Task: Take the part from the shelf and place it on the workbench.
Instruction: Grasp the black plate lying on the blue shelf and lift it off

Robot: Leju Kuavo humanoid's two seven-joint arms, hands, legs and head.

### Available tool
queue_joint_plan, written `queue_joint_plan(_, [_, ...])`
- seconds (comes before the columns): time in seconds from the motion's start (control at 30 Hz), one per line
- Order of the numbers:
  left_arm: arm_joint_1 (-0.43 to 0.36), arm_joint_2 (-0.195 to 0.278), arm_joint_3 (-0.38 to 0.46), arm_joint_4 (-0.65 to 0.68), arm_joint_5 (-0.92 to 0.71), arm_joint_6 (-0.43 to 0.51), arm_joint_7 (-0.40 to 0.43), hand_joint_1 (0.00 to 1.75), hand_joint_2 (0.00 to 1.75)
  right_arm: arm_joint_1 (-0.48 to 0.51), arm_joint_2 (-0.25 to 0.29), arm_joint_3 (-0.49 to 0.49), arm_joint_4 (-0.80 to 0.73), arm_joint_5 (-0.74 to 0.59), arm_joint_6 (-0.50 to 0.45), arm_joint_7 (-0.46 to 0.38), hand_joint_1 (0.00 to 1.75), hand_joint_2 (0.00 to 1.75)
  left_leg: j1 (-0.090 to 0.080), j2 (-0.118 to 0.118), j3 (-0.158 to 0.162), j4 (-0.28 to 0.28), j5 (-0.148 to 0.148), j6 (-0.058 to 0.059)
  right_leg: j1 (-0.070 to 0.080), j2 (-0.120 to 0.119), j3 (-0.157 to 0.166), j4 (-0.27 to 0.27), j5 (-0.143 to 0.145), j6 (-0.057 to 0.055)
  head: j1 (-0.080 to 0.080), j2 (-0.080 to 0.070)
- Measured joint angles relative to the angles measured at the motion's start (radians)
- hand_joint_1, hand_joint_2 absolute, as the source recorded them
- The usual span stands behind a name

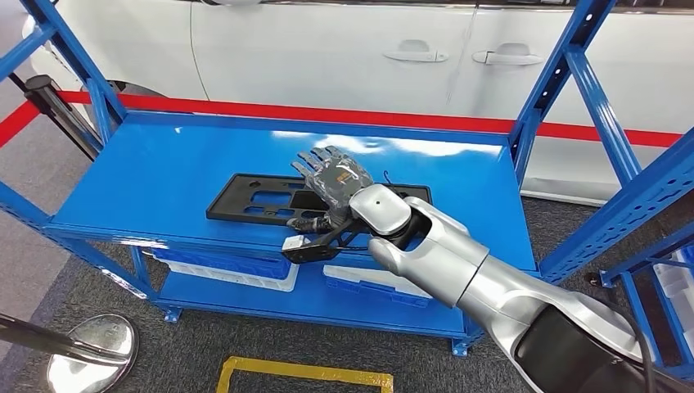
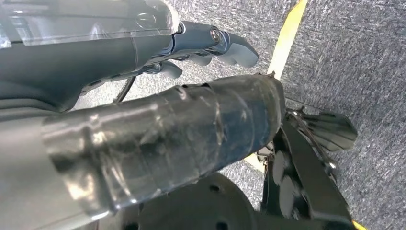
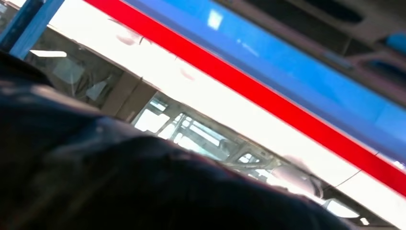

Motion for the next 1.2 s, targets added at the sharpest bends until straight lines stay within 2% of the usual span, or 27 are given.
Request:
queue_joint_plan(0.03, [0.0,0.0,0.001,0.0,-0.001,0.0,0.0,0.0,0.0,0.003,0.001,0.003,0.002,-0.001,-0.001,-0.001,0.0,0.0,0.0,0.0,0.005,-0.025,0.029,0.0,0.0,0.001,0.004,0.002,-0.005,0.001,0.0,0.0])
queue_joint_plan(0.1, [0.001,0.001,0.002,0.0,-0.002,0.0,0.0,0.0,0.0,0.005,0.001,0.004,0.007,-0.005,-0.004,-0.004,0.0,0.0,0.0,0.0,0.059,-0.153,0.106,0.004,0.0,0.002,0.015,0.008,-0.018,0.006,0.0,0.0])
queue_joint_plan(0.13, [0.002,0.001,0.004,0.0,-0.004,0.0,-0.001,0.0,0.0,0.006,0.001,0.004,0.01,-0.007,-0.006,-0.005,0.0,0.0,-0.002,0.0,0.087,-0.214,0.129,0.007,0.002,0.003,0.019,0.011,-0.025,0.011,0.0,0.0])
queue_joint_plan(0.17, [0.001,0.001,0.005,0.0,-0.005,-0.001,-0.002,0.0,0.0,0.006,0.001,0.004,0.013,-0.01,-0.008,-0.007,0.0,0.0,-0.004,-0.001,0.105,-0.253,0.137,0.011,0.004,0.003,0.02,0.013,-0.029,0.016,0.0,0.0])
queue_joint_plan(0.27, [-0.001,0.001,0.009,0.0,-0.009,-0.002,-0.003,0.0,0.0,0.011,0.0,0.004,0.023,-0.014,-0.014,-0.012,0.0,0.0,-0.005,-0.002,0.117,-0.273,0.129,0.027,0.007,0.003,0.023,0.011,-0.036,0.03,0.001,0.0])
queue_joint_plan(0.33, [0.0,0.0,0.01,0.0,-0.009,-0.002,-0.003,0.0,0.0,0.012,0.0,0.004,0.027,-0.015,-0.019,-0.013,0.0,0.0,-0.001,-0.001,0.126,-0.281,0.128,0.038,0.005,0.003,0.012,0.041,-0.057,0.039,0.001,0.0])
queue_joint_plan(0.37, [0.0,0.0,0.011,0.0,-0.01,-0.002,-0.003,0.0,0.0,0.012,-0.001,0.004,0.029,-0.016,-0.021,-0.013,0.0,0.0,0.001,-0.001,0.13,-0.284,0.126,0.044,0.004,0.002,-0.009,0.085,-0.08,0.044,0.001,0.0])
queue_joint_plan(0.43, [0.0,0.001,0.014,0.0,-0.012,-0.002,-0.003,0.0,0.0,0.018,-0.002,0.004,0.034,-0.017,-0.023,-0.014,0.0,0.0,0.0,0.0,0.134,-0.284,0.121,0.051,0.001,0.002,-0.082,0.22,-0.134,0.049,0.001,0.0])
queue_joint_plan(0.47, [0.0,0.001,0.016,0.0,-0.013,-0.002,-0.003,0.0,0.0,0.025,-0.003,0.004,0.036,-0.017,-0.024,-0.015,0.0,0.0,0.0,-0.001,0.136,-0.282,0.118,0.053,0.0,0.002,-0.119,0.277,-0.147,0.05,0.001,0.0])
queue_joint_plan(0.5, [0.0,0.001,0.017,0.0,-0.013,-0.002,-0.004,0.0,0.0,0.031,-0.003,0.004,0.039,-0.017,-0.024,-0.016,0.0,0.0,-0.001,-0.001,0.139,-0.281,0.114,0.053,-0.001,0.002,-0.141,0.303,-0.141,0.051,0.001,0.0])
queue_joint_plan(0.53, [0.0,0.0,0.017,0.0,-0.013,-0.003,-0.005,0.0,0.0,0.036,-0.004,0.004,0.041,-0.018,-0.024,-0.016,0.0,0.0,-0.001,-0.003,0.144,-0.28,0.109,0.053,-0.001,0.002,-0.144,0.287,-0.113,0.049,0.001,0.0])
queue_joint_plan(0.6, [0.001,-0.001,0.018,0.0,-0.016,-0.004,-0.007,0.0,0.0,0.041,-0.004,0.004,0.045,-0.018,-0.027,-0.018,0.0,0.0,-0.001,-0.004,0.158,-0.278,0.099,0.05,0.001,0.002,-0.1,0.163,-0.026,0.04,0.001,0.0])
queue_joint_plan(0.63, [0.001,-0.002,0.018,0.0,-0.017,-0.006,-0.007,0.0,0.0,0.041,-0.005,0.004,0.047,-0.019,-0.028,-0.02,0.0,0.0,-0.003,-0.005,0.162,-0.277,0.094,0.047,0.004,0.002,-0.075,0.099,0.006,0.034,0.001,0.0])
queue_joint_plan(0.67, [0.001,-0.003,0.018,0.001,-0.017,-0.007,-0.006,0.0,0.0,0.04,-0.005,0.004,0.049,-0.019,-0.03,-0.022,0.0,0.0,-0.003,-0.005,0.163,-0.276,0.091,0.043,0.008,0.001,-0.055,0.053,0.021,0.028,0.002,0.0])
queue_joint_plan(0.73, [-0.001,-0.005,0.022,0.001,-0.012,-0.012,-0.003,0.0,0.0,0.04,-0.005,0.004,0.052,-0.02,-0.033,-0.026,0.0,0.0,-0.004,-0.005,0.162,-0.279,0.09,0.034,0.015,0.002,-0.043,0.026,0.017,0.022,0.002,0.0])
queue_joint_plan(0.8, [-0.002,-0.005,0.027,0.001,-0.009,-0.014,-0.001,0.0,0.0,0.04,-0.003,0.004,0.054,-0.021,-0.035,-0.027,0.0,0.0,-0.004,-0.003,0.165,-0.278,0.084,0.023,0.009,0.004,-0.034,0.014,0.016,0.015,0.002,0.0])
queue_joint_plan(0.83, [-0.003,-0.005,0.029,0.001,-0.009,-0.014,-0.001,0.0,0.0,0.039,-0.002,0.004,0.055,-0.022,-0.035,-0.028,0.0,0.0,-0.005,-0.002,0.159,-0.261,0.071,0.019,0.006,0.004,-0.028,0.008,0.017,0.011,0.001,0.0])
queue_joint_plan(0.87, [-0.003,-0.005,0.031,0.001,-0.009,-0.013,-0.001,0.0,0.0,0.037,0.0,0.004,0.056,-0.022,-0.035,-0.028,0.0,0.0,-0.005,-0.002,0.143,-0.225,0.05,0.015,0.002,0.003,-0.023,0.002,0.018,0.007,0.001,0.0])
queue_joint_plan(0.93, [-0.002,-0.005,0.034,0.001,-0.01,-0.012,-0.002,0.0,0.0,0.037,0.003,0.004,0.058,-0.023,-0.035,-0.03,0.0,0.0,-0.002,-0.001,0.078,-0.1,-0.006,0.01,0.001,0.001,-0.019,0.001,0.015,0.001,0.0,0.0])
queue_joint_plan(0.97, [-0.002,-0.005,0.035,0.001,-0.01,-0.012,-0.002,0.0,0.0,0.037,0.005,0.004,0.06,-0.024,-0.034,-0.03,0.0,0.0,-0.002,-0.001,0.044,-0.039,-0.025,0.007,0.002,0.001,-0.019,0.003,0.013,-0.001,0.0,0.0])
queue_joint_plan(1.0, [-0.002,-0.006,0.035,0.001,-0.01,-0.012,-0.003,0.0,0.0,0.039,0.006,0.004,0.061,-0.026,-0.033,-0.031,0.0,0.0,-0.001,-0.001,0.021,-0.005,-0.027,0.006,0.003,0.0,-0.019,0.005,0.011,-0.002,0.0,0.0])
queue_joint_plan(1.03, [-0.002,-0.006,0.036,0.001,-0.01,-0.012,-0.004,0.0,0.0,0.039,0.008,0.004,0.063,-0.028,-0.031,-0.031,0.0,0.0,-0.001,-0.001,0.018,-0.009,-0.009,0.006,0.003,0.001,-0.017,0.006,0.009,-0.002,0.0,0.0])
queue_joint_plan(1.07, [-0.002,-0.006,0.037,0.001,-0.011,-0.011,-0.006,0.0,0.0,0.039,0.01,0.004,0.064,-0.03,-0.03,-0.031,0.0,0.0,-0.001,-0.001,0.036,-0.054,0.027,0.007,0.003,0.002,-0.015,0.009,0.006,-0.001,0.0,0.0])
queue_joint_plan(1.1, [-0.002,-0.006,0.038,0.001,-0.012,-0.011,-0.007,0.0,0.0,0.037,0.013,0.004,0.065,-0.032,-0.028,-0.031,0.0,0.0,-0.001,-0.001,0.067,-0.127,0.067,0.01,0.003,0.003,-0.013,0.011,0.003,0.001,0.0,0.0])
queue_joint_plan(1.13, [-0.002,-0.005,0.039,0.001,-0.014,-0.011,-0.01,0.0,0.0,0.035,0.014,0.004,0.065,-0.033,-0.026,-0.032,0.0,0.0,-0.003,-0.001,0.099,-0.194,0.095,0.013,0.005,0.004,-0.011,0.014,-0.001,0.004,0.0,0.0])
queue_joint_plan(1.17, [-0.002,-0.005,0.041,0.001,-0.015,-0.011,-0.012,0.0,0.0,0.033,0.015,0.004,0.066,-0.035,-0.024,-0.032,0.0,0.0,-0.005,-0.001,0.122,-0.244,0.111,0.017,0.007,0.005,-0.011,0.017,-0.004,0.008,0.0,0.0])
queue_joint_plan(1.2, [-0.003,-0.005,0.042,0.001,-0.016,-0.011,-0.014,0.0,0.0,0.032,0.016,0.004,0.066,-0.036,-0.021,-0.033,0.0,0.0,-0.007,-0.002,0.134,-0.269,0.114,0.02,0.008,0.005,-0.012,0.018,-0.005,0.012,0.001,0.0])
